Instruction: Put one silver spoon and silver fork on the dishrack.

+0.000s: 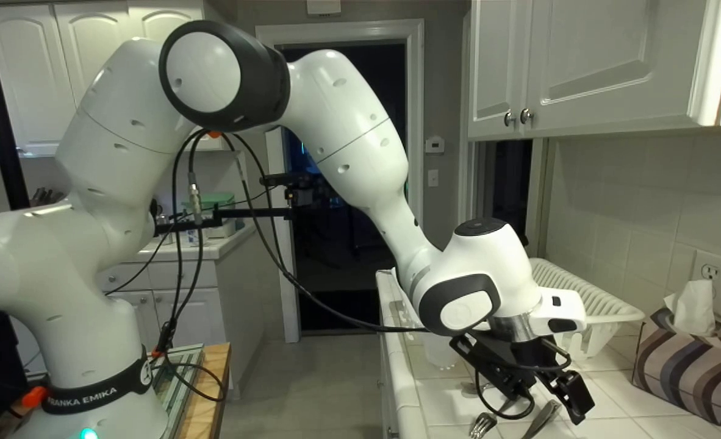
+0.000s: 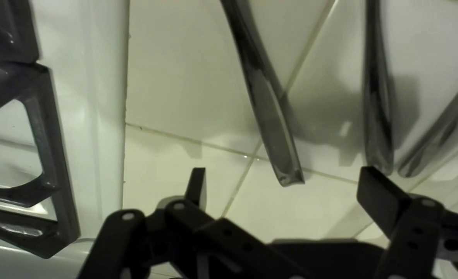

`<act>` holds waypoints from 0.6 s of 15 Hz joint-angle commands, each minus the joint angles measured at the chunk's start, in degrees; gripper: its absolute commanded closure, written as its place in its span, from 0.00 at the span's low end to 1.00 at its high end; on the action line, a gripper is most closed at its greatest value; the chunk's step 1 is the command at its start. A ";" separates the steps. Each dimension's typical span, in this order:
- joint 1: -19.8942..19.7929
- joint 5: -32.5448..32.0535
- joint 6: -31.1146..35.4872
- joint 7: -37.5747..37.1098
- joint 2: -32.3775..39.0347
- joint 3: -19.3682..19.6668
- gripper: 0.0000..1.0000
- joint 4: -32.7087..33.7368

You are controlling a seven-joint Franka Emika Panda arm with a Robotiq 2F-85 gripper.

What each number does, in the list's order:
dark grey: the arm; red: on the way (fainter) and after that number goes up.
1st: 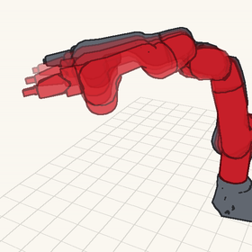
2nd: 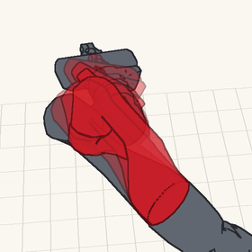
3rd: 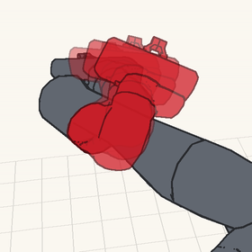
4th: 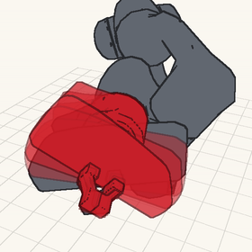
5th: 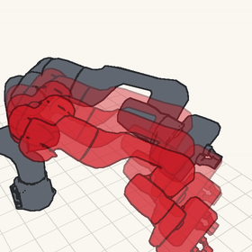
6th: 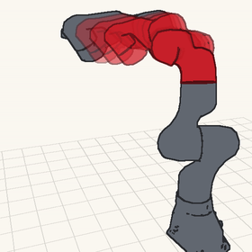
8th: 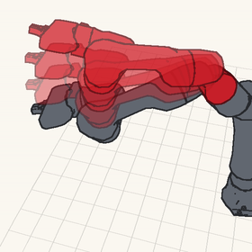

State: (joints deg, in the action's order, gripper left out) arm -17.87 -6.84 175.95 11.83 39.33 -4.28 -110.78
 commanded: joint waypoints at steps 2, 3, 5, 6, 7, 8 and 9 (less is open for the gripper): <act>-0.29 0.51 0.08 1.51 1.01 -0.22 0.00 0.49; -0.24 0.49 0.11 1.50 1.16 -0.17 0.00 0.54; 0.11 0.63 0.60 1.05 1.49 0.16 0.00 0.78; 0.20 0.90 0.92 0.63 1.65 0.25 0.00 1.02; 0.21 1.02 0.93 0.45 1.73 0.25 0.00 1.16; 0.30 1.02 0.95 0.38 1.76 0.37 0.00 1.27; 0.35 1.02 1.06 0.32 1.82 0.47 0.00 1.37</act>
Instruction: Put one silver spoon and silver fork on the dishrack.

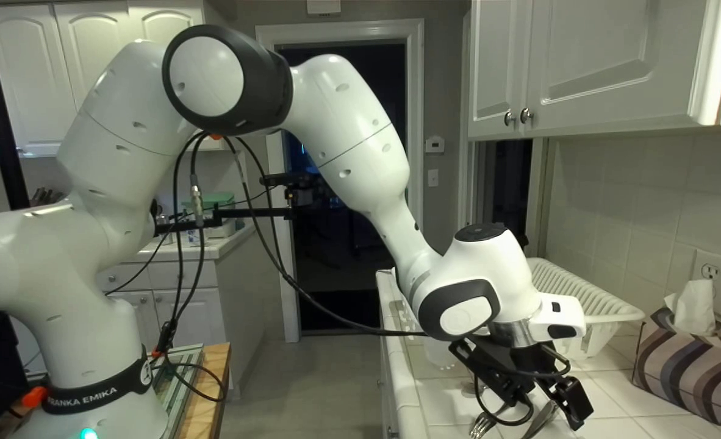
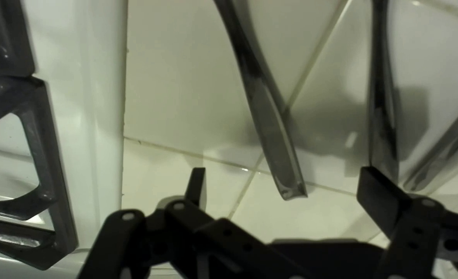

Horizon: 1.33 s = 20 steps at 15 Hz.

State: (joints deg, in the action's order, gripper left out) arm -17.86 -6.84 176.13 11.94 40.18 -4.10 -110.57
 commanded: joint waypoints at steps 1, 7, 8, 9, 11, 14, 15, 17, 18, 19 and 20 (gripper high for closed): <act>0.42 1.05 0.99 0.11 1.04 0.38 0.00 1.24; 0.94 0.90 1.08 -0.08 1.39 1.00 0.29 1.39; 1.00 0.85 1.14 -0.06 1.48 1.08 0.36 1.36; 1.11 0.83 1.14 -0.11 1.58 1.17 0.44 1.35; 1.15 0.76 1.41 -0.04 1.66 1.13 0.58 1.34; 1.38 0.72 1.54 -0.05 1.71 1.08 0.78 1.34; 1.46 0.73 1.48 -0.06 1.71 1.10 0.86 1.36; 1.70 0.71 1.42 -0.18 1.74 1.33 0.98 1.41; 1.89 0.71 1.42 -0.35 1.75 1.58 0.98 1.42; 2.00 0.70 1.42 -0.43 1.78 1.79 0.95 1.46; 2.10 0.70 1.40 -0.51 1.75 1.92 0.96 1.47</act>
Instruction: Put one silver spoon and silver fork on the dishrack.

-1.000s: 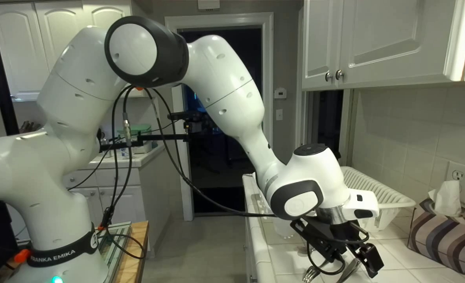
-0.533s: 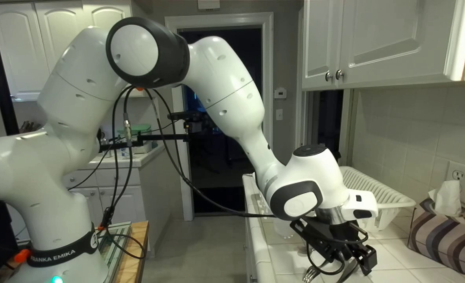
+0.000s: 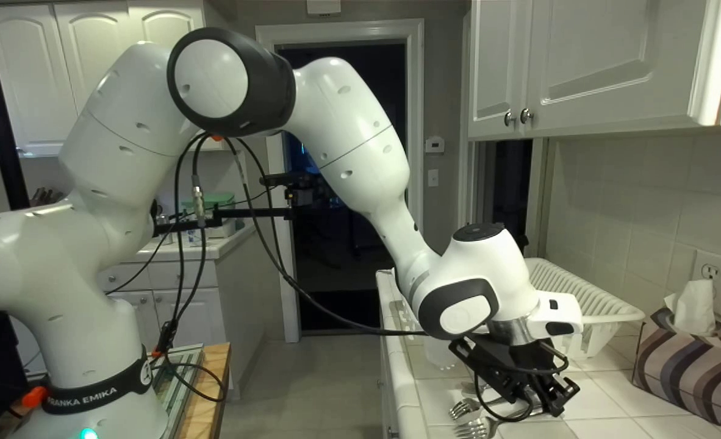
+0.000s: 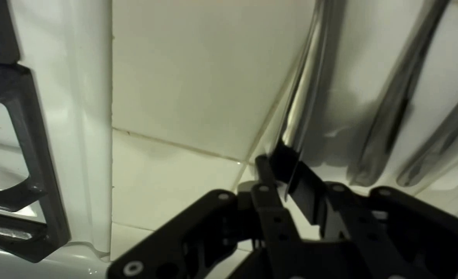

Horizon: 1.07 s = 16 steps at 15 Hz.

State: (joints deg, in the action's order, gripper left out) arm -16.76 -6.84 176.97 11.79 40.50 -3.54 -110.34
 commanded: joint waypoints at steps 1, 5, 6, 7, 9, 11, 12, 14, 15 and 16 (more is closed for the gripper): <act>1.09 0.71 0.67 -0.45 1.44 1.45 1.00 1.25; 1.83 0.88 0.33 -1.27 1.12 2.98 0.99 1.37; 2.13 1.07 -0.11 -1.80 0.62 3.56 0.99 1.23; 1.92 1.37 -0.94 -2.19 -0.10 3.47 0.99 0.96; 1.09 2.04 -2.31 -2.98 -2.65 2.79 0.99 -0.23; 0.65 2.75 -2.77 -3.80 -5.21 2.35 0.99 -1.39; 0.50 3.22 -3.01 -4.08 -6.54 2.13 0.99 -1.96; -0.04 4.54 -3.82 -4.28 -9.73 1.27 0.99 -3.36; -0.52 5.44 -4.04 -4.10 -11.28 0.51 0.99 -4.06; -1.47 6.65 -3.59 -3.60 -13.31 -1.01 0.99 -5.33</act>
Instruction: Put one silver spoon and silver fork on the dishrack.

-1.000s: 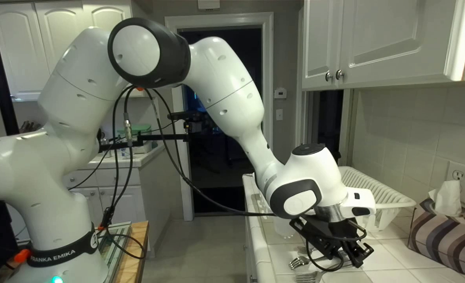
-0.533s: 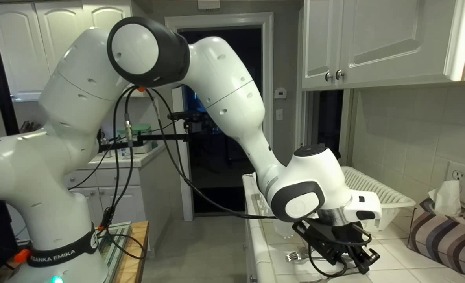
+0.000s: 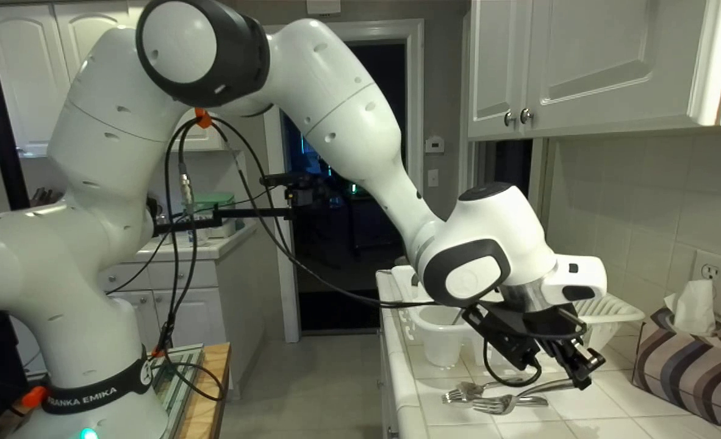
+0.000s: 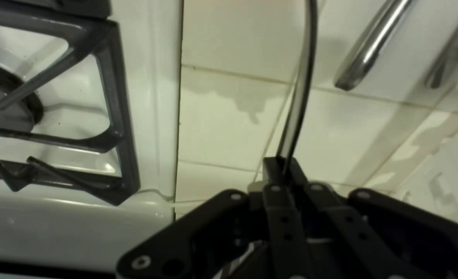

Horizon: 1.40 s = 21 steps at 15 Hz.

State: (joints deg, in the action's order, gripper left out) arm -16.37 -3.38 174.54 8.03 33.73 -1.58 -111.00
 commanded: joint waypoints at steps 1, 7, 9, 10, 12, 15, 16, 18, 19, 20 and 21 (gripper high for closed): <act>-3.13 4.68 -0.93 0.83 -8.18 -5.02 0.99 -5.59; -19.40 16.74 4.03 7.59 -14.71 -29.50 0.99 -11.35; -24.92 22.53 6.97 12.38 -13.78 -38.84 0.99 -11.18; -27.90 24.24 8.42 14.63 -12.68 -43.46 0.99 -10.91; -34.64 24.90 11.03 18.27 -10.58 -52.76 0.99 -11.43; -46.20 21.07 16.17 22.27 -6.32 -66.09 0.99 -15.10; -49.18 19.74 17.12 23.44 -5.09 -68.99 0.99 -16.49; -54.13 17.82 20.18 25.65 -2.47 -73.40 0.99 -19.66; -55.85 16.90 21.33 26.45 -1.46 -74.50 0.99 -21.27; -57.29 16.28 21.61 27.02 -1.01 -75.24 0.99 -22.56; -57.95 7.15 22.41 19.50 -0.94 -73.53 0.99 -24.29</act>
State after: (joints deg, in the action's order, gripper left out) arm -70.66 15.18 193.62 33.26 29.95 -74.28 -131.05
